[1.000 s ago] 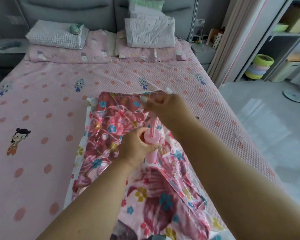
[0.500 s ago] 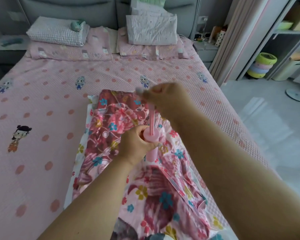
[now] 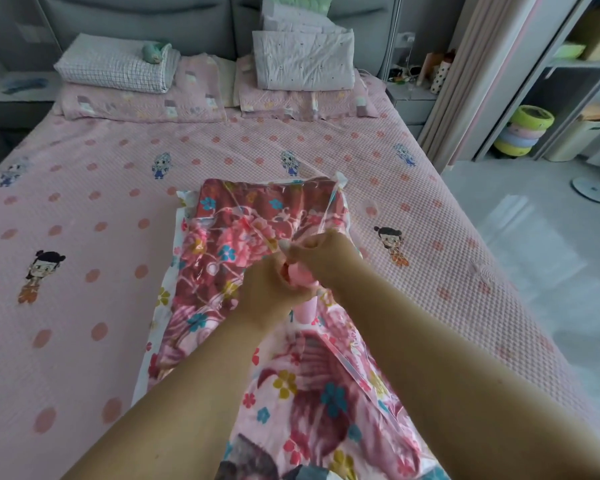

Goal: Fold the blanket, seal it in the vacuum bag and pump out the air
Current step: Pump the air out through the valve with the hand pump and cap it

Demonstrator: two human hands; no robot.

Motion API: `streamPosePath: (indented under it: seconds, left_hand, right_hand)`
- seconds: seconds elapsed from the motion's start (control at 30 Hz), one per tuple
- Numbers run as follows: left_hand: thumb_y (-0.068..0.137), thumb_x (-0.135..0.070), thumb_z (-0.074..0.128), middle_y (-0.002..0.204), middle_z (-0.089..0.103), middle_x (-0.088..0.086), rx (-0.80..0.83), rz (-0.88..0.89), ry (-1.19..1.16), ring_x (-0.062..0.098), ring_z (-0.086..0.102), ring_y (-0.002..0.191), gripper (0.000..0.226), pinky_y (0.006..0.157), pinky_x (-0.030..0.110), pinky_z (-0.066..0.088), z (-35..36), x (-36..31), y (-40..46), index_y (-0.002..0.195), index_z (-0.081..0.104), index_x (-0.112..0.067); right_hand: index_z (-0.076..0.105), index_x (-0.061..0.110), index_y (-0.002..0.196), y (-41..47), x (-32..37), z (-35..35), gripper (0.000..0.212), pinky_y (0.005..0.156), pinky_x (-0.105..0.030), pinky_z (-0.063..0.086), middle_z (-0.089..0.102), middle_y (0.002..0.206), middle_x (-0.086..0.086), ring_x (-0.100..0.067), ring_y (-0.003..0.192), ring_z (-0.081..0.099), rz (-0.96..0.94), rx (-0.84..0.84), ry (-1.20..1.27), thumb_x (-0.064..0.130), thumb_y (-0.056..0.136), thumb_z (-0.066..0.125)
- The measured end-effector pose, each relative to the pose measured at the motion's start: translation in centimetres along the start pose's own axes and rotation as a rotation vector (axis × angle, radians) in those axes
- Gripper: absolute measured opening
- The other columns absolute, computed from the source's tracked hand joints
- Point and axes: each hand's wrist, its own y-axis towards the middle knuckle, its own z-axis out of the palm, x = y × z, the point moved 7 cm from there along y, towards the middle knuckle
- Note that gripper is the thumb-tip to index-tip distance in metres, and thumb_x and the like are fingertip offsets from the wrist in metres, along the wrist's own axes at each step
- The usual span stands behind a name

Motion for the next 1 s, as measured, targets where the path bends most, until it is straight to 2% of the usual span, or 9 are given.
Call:
streamPosePath:
  seconds: [0.17, 0.3, 0.4, 0.5, 0.57, 0.63, 0.67, 0.87, 1.0]
  left_hand:
    - [0.057, -0.028, 0.091, 0.072, 0.065, -0.018, 0.023, 0.005, -0.178, -0.007, 0.055, 0.050, 0.040, 0.042, 0.007, 0.038, -0.1, -0.1, 0.1, 0.087, 0.064, -0.030]
    - [0.058, -0.028, 0.090, 0.061, 0.062, -0.019, 0.005, 0.046, -0.064, -0.007, 0.056, 0.054, 0.033, 0.048, 0.007, 0.039, 0.1, -0.4, 0.1, 0.070, 0.060, -0.029]
    - [0.059, -0.032, 0.089, 0.063, 0.064, -0.016, 0.013, 0.042, -0.052, -0.004, 0.055, 0.051, 0.030, 0.046, 0.007, 0.036, -0.1, -0.3, 0.2, 0.073, 0.064, -0.024]
    - [0.059, -0.028, 0.090, 0.076, 0.066, -0.014, 0.056, 0.000, -0.193, 0.000, 0.051, 0.051, 0.038, 0.042, 0.010, 0.037, 0.0, 0.3, 0.3, 0.088, 0.067, -0.022]
    - [0.059, -0.027, 0.091, 0.072, 0.065, -0.015, 0.047, -0.002, -0.193, -0.001, 0.051, 0.049, 0.039, 0.041, 0.010, 0.037, 0.1, 0.1, 0.2, 0.091, 0.068, -0.023]
    - [0.059, -0.029, 0.091, 0.073, 0.066, -0.015, 0.031, 0.023, -0.125, -0.003, 0.054, 0.054, 0.040, 0.047, 0.009, 0.039, 0.1, -0.2, 0.1, 0.091, 0.068, -0.022]
    - [0.059, -0.031, 0.090, 0.074, 0.067, -0.014, 0.029, 0.037, -0.069, -0.003, 0.056, 0.060, 0.040, 0.052, 0.010, 0.042, 0.1, -0.3, 0.0, 0.090, 0.068, -0.021]
    - [0.059, -0.028, 0.091, 0.070, 0.064, -0.017, 0.054, -0.002, -0.176, -0.003, 0.054, 0.051, 0.036, 0.042, 0.009, 0.038, -0.2, -0.2, 0.0, 0.082, 0.063, -0.032]
    - [0.058, -0.027, 0.091, 0.066, 0.063, -0.019, 0.026, 0.006, -0.138, -0.006, 0.054, 0.051, 0.036, 0.043, 0.008, 0.038, -0.1, -0.6, -0.3, 0.076, 0.060, -0.033]
  right_hand:
    - [0.075, 0.019, 0.075, 0.4, 6.4, -5.8, 0.024, 0.042, -0.015, 0.037, 0.062, 0.052, 0.006, -0.001, 0.039, 0.048, -0.164, -0.132, 0.431, 0.041, 0.081, 0.068]
    - [0.058, 0.013, 0.123, 0.7, 1.6, -1.6, 0.032, 0.063, -0.022, 0.046, 0.065, 0.087, -0.003, -0.013, 0.070, 0.060, 0.041, -0.071, 0.157, 0.027, 0.094, 0.056]
    - [0.062, 0.007, 0.077, -0.2, 0.4, -0.3, 0.025, 0.048, -0.015, 0.039, 0.057, 0.068, 0.000, -0.007, 0.051, 0.046, 0.114, 0.045, 0.176, 0.029, 0.090, 0.063]
    - [0.060, 0.015, 0.053, 0.8, 4.7, -5.3, 0.037, 0.037, -0.011, 0.037, 0.055, 0.044, 0.011, 0.000, 0.035, 0.042, -0.071, -0.169, 0.422, 0.038, 0.080, 0.068]
    - [0.073, 0.020, 0.071, 0.9, 6.6, -6.7, 0.028, 0.042, -0.016, 0.039, 0.062, 0.052, 0.007, -0.005, 0.040, 0.045, -0.216, -0.141, 0.446, 0.047, 0.078, 0.067]
    - [0.067, 0.021, 0.109, 0.7, 4.2, -4.3, 0.022, 0.054, -0.020, 0.044, 0.066, 0.079, 0.002, -0.012, 0.066, 0.060, -0.135, -0.100, 0.220, 0.028, 0.091, 0.056]
    - [0.062, 0.017, 0.111, 0.5, 2.3, -2.5, 0.020, 0.059, -0.017, 0.045, 0.063, 0.084, 0.002, -0.013, 0.075, 0.060, -0.037, -0.063, 0.128, 0.020, 0.094, 0.052]
    - [0.068, 0.011, 0.067, 0.5, 5.3, -5.3, 0.028, 0.041, -0.013, 0.038, 0.053, 0.047, 0.009, 0.001, 0.038, 0.042, -0.146, -0.166, 0.304, 0.036, 0.081, 0.069]
    - [0.070, 0.004, 0.085, 0.4, 5.5, -4.8, 0.037, 0.046, -0.013, 0.037, 0.061, 0.061, 0.002, -0.007, 0.050, 0.049, -0.191, -0.135, 0.217, 0.040, 0.086, 0.063]
